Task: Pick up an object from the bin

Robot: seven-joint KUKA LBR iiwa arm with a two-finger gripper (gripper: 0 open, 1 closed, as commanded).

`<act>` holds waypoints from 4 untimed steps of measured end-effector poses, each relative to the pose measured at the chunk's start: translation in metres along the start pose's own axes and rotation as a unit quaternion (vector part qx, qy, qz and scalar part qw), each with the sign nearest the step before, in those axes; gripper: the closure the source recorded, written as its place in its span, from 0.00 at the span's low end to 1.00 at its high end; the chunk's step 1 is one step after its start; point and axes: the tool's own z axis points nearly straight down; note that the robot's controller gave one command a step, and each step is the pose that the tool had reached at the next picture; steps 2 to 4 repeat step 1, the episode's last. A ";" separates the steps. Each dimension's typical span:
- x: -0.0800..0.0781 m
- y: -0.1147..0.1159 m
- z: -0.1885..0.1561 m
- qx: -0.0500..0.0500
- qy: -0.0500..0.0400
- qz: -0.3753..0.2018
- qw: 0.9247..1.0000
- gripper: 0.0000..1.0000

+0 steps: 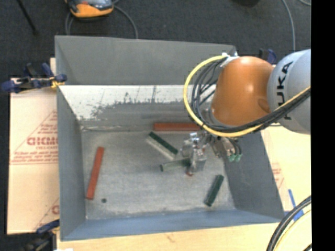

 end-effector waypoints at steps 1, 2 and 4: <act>-0.002 -0.031 -0.078 0.000 -0.001 -0.119 0.993 1.00; -0.002 -0.031 -0.078 0.000 -0.001 -0.119 0.993 1.00; -0.002 -0.031 -0.078 0.000 -0.001 -0.119 0.993 1.00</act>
Offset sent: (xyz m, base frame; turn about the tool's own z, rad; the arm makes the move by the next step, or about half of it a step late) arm 0.0000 0.0000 0.0000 0.0000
